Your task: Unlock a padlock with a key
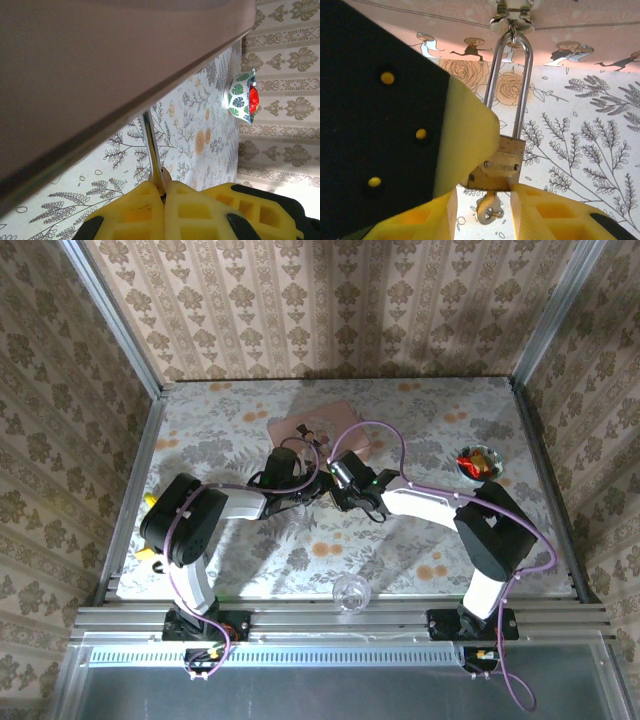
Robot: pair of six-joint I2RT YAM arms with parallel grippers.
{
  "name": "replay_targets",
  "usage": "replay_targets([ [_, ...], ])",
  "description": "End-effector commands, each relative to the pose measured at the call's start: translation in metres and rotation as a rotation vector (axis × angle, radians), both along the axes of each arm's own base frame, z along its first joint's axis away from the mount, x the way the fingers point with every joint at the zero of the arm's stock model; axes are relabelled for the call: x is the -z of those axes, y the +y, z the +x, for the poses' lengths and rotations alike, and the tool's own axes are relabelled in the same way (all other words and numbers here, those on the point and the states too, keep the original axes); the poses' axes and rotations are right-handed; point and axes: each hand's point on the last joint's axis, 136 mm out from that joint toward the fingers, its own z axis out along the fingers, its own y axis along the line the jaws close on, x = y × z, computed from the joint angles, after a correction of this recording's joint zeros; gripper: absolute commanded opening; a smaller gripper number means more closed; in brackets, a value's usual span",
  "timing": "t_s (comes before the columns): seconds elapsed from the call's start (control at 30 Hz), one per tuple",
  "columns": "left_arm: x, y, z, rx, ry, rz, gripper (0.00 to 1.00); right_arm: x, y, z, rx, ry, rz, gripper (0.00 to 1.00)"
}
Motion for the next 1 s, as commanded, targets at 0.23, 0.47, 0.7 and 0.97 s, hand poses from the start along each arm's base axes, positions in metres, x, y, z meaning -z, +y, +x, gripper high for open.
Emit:
replay_targets([
  [0.23, 0.039, 0.013, -0.027, 0.008, 0.189, 0.074, 0.0, 0.006, -0.006, 0.009, 0.027, -0.023, -0.074, 0.31],
  [0.47, 0.038, 0.012, -0.027, 0.008, 0.187, 0.074, 0.0, 0.013, -0.012, 0.006, 0.037, -0.008, -0.099, 0.31],
  [0.7, 0.038, 0.013, -0.026, 0.003, 0.188, 0.075, 0.0, 0.01, -0.023, 0.004, 0.075, -0.016, -0.13, 0.33],
  [0.97, 0.036, 0.013, -0.026, 0.003, 0.185, 0.073, 0.0, 0.007, -0.027, -0.001, 0.08, -0.017, -0.118, 0.27],
])
